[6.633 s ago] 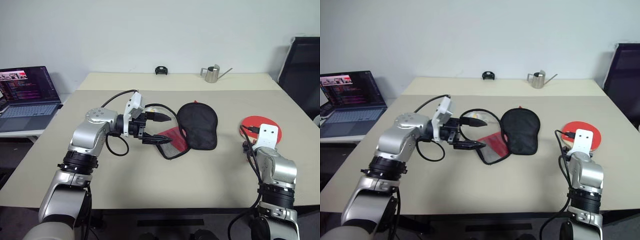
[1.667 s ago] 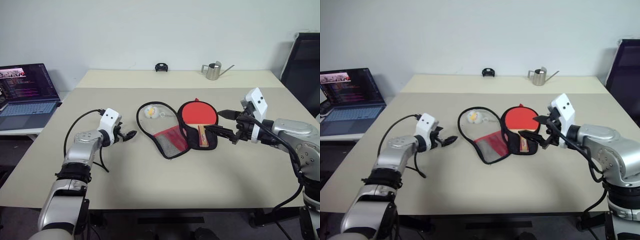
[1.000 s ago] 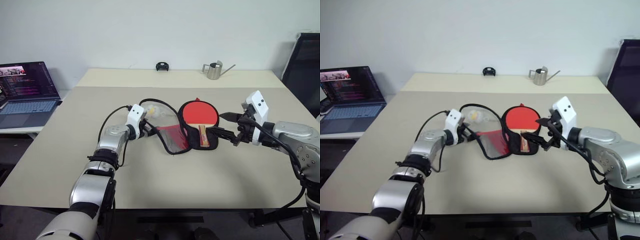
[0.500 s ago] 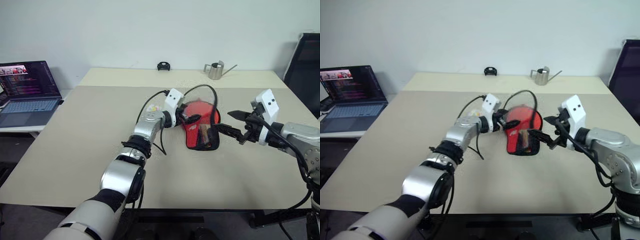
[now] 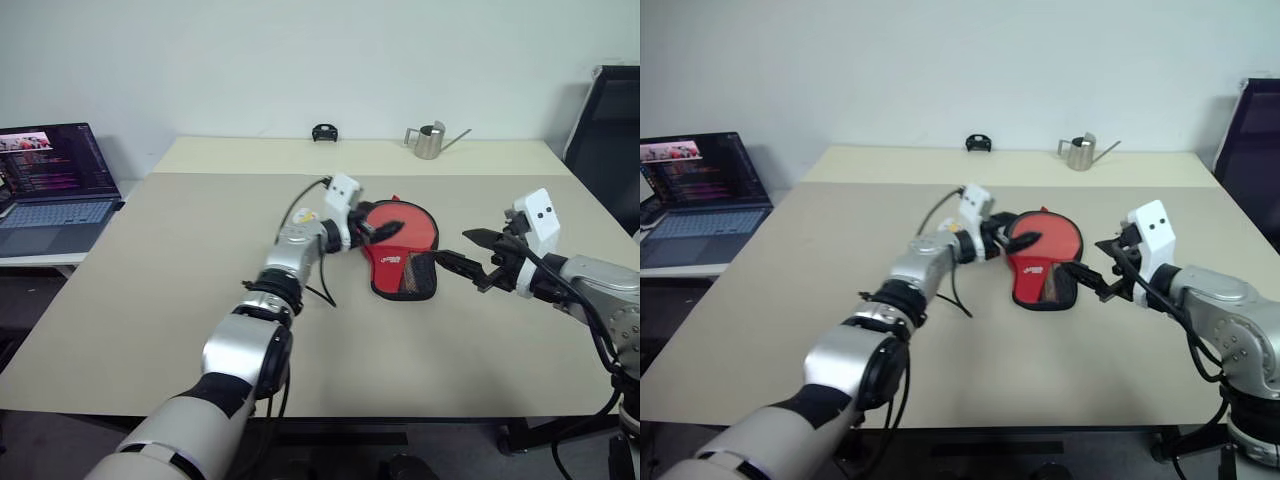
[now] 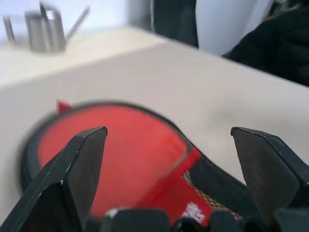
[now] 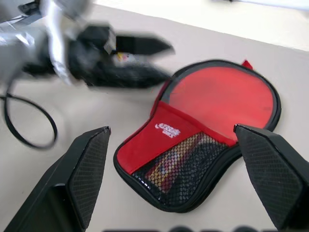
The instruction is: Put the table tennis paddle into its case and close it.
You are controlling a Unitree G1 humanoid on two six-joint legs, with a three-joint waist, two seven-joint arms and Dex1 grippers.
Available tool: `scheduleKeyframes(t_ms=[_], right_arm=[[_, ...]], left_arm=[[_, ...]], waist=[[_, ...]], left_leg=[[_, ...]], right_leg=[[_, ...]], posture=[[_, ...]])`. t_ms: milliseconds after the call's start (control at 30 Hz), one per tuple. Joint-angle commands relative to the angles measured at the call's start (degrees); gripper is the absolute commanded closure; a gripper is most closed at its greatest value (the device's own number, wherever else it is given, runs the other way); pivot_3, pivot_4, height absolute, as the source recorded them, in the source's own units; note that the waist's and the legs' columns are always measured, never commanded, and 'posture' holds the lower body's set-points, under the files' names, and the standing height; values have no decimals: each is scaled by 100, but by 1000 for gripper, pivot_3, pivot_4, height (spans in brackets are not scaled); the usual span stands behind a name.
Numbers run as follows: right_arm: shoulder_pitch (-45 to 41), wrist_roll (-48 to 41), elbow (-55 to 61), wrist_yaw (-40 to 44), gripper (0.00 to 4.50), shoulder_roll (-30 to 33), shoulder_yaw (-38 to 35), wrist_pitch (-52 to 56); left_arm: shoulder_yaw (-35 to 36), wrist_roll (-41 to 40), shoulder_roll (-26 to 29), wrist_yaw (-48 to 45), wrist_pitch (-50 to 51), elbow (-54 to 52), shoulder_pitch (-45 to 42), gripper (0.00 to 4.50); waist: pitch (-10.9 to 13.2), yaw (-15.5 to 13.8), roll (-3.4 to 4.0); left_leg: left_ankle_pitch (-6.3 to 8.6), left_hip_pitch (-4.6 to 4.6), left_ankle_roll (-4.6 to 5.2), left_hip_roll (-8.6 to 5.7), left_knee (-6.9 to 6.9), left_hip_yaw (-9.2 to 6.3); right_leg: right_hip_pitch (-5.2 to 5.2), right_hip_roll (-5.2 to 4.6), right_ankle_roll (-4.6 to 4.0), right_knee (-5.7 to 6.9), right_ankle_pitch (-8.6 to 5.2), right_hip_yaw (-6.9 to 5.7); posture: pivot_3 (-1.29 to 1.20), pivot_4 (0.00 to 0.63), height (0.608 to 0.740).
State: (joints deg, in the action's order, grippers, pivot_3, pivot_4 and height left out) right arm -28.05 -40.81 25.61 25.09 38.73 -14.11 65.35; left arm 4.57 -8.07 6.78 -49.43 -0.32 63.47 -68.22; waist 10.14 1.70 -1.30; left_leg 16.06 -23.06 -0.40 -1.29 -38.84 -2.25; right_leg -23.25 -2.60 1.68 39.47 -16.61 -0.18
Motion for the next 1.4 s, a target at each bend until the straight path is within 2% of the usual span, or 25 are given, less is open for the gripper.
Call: scheduleKeyframes(t_ms=[33, 133, 267, 433, 567, 867, 1400], right_arm=[[-169, 215, -272, -85, 18, -113, 161, -284], [-367, 569, -870, -47, 18, -277, 519, -655], [-941, 1319, -2464, 21, 18, -545, 1024, -1462], [-1562, 2047, -4110, -64, 18, -808, 1248, -2298], [-1852, 2477, -5008, -49, 18, -998, 1399, -2797], [-1912, 2951, -5828, 251, 18, -1160, 1533, -3112], [-2462, 3569, -7257, 736, 18, -1677, 1837, -3402]], left_arm=[[123, -261, 445, -594, 143, -714, 319, 0], [160, -532, 887, -1098, 628, -1559, 780, 0], [183, -1068, 1563, -1761, 1514, -3210, 1574, 0], [213, -1601, 2043, -1891, 2407, -4628, 2124, 0], [210, -1989, 2394, -2073, 2928, -5420, 2451, 0], [270, -2202, 2815, -2013, 3106, -5633, 2515, 0], [202, -2173, 2823, -1954, 2965, -5528, 2474, 0]], waist=[[-2, 19, 3], [-2, 24, 3], [1, 19, -1], [1, -21, -1], [1, -9, -1], [0, 15, 0], [-1, 118, -2]], left_leg=[[0, 4, 0, 0, 1, 2], [-1, 5, 0, 0, 0, 0], [-2, 5, -2, 0, -4, 2], [-4, 4, -5, 0, -6, 2], [-4, 3, -6, -2, -6, 4], [-4, 10, -5, 2, -5, 8], [-3, 35, -4, 2, -5, 32]], right_leg=[[0, 0, 0, 1, 0, 2], [1, 0, 0, 3, 0, 1], [1, 1, 0, 7, 0, 17], [0, -2, -1, 4, 0, 27], [2, -5, -1, 1, 0, 28], [2, -2, -1, 9, 0, 36], [2, 2, -1, 39, 0, 65]], posture=[[0, 150, 740], [0, 150, 740], [0, 150, 740], [0, 150, 740], [0, 150, 740], [0, 150, 740], [0, 150, 740]])
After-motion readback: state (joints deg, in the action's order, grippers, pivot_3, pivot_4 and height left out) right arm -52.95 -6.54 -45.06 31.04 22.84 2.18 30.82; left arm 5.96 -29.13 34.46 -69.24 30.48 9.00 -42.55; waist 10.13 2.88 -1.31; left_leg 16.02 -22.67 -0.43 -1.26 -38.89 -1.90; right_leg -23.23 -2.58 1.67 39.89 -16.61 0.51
